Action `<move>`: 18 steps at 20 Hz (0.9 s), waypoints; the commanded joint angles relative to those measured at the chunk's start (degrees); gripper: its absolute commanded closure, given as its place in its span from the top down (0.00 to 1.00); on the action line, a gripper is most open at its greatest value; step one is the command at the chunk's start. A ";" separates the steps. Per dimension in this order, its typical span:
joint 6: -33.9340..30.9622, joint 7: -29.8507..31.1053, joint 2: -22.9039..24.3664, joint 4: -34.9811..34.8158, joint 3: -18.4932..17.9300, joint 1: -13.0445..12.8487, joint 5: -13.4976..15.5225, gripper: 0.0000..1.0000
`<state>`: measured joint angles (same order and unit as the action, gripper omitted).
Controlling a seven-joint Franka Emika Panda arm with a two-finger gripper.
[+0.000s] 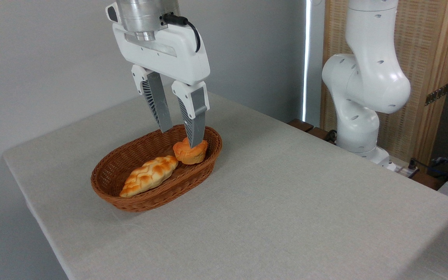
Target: Put bread into the basket
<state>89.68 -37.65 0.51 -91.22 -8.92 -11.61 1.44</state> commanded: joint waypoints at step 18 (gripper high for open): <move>2.59 -0.85 0.45 -1.85 9.10 4.84 0.05 1.00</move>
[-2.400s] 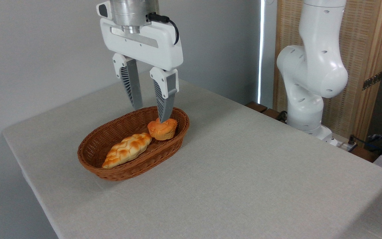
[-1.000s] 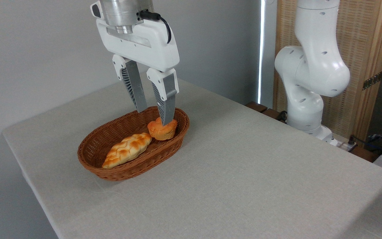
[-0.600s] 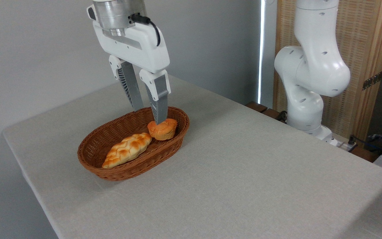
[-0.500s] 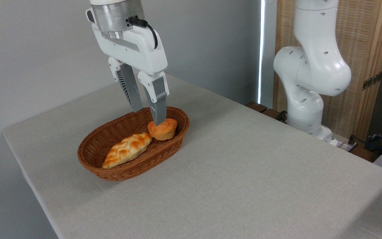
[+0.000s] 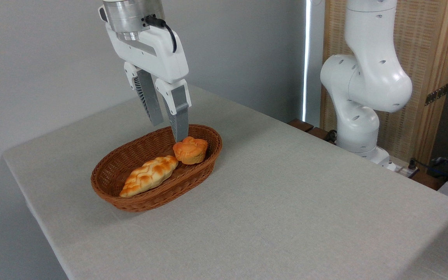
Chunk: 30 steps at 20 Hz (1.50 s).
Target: Put bread into the basket
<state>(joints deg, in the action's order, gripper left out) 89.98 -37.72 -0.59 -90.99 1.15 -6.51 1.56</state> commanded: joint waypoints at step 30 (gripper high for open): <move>3.89 -0.60 4.63 -6.22 -5.98 -2.11 -2.52 1.00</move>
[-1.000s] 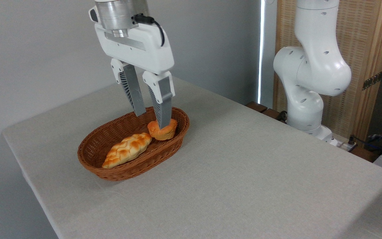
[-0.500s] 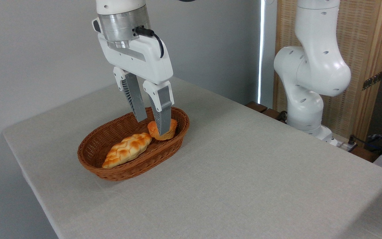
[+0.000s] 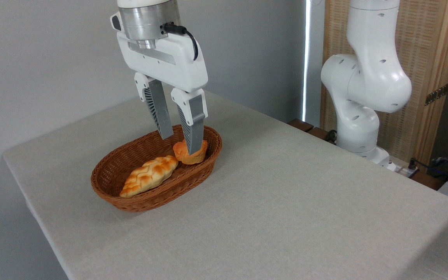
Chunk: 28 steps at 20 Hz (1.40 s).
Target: Put bread into the basket
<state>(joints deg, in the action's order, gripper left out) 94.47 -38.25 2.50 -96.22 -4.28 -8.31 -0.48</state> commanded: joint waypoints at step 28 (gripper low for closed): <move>-2.28 -0.16 1.81 -0.11 0.06 -0.04 -0.13 1.00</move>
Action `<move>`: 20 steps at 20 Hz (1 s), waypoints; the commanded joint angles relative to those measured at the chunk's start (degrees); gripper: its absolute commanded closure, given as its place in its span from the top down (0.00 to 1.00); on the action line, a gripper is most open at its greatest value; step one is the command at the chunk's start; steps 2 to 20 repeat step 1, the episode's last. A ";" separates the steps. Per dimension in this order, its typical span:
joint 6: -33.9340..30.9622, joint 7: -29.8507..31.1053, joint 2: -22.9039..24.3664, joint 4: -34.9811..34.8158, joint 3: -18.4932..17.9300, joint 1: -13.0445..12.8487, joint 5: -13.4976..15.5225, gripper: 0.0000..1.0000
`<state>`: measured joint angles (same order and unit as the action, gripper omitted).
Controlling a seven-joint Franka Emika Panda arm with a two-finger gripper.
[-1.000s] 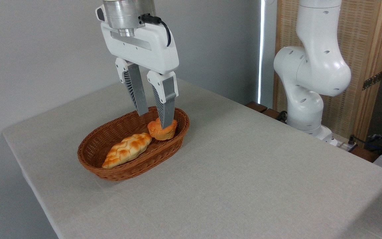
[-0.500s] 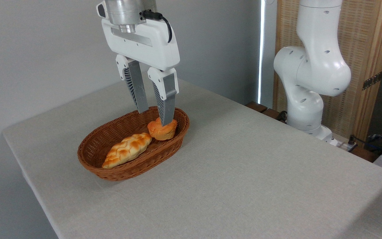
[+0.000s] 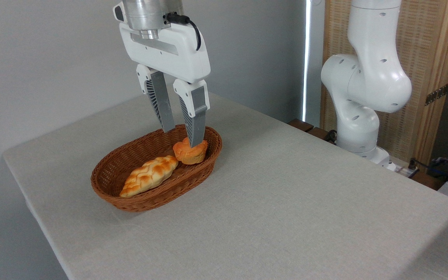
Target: Put bread into the basket
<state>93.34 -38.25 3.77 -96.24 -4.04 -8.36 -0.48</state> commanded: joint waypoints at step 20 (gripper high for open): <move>-1.23 -0.07 0.53 -0.09 -0.18 0.01 -0.05 1.00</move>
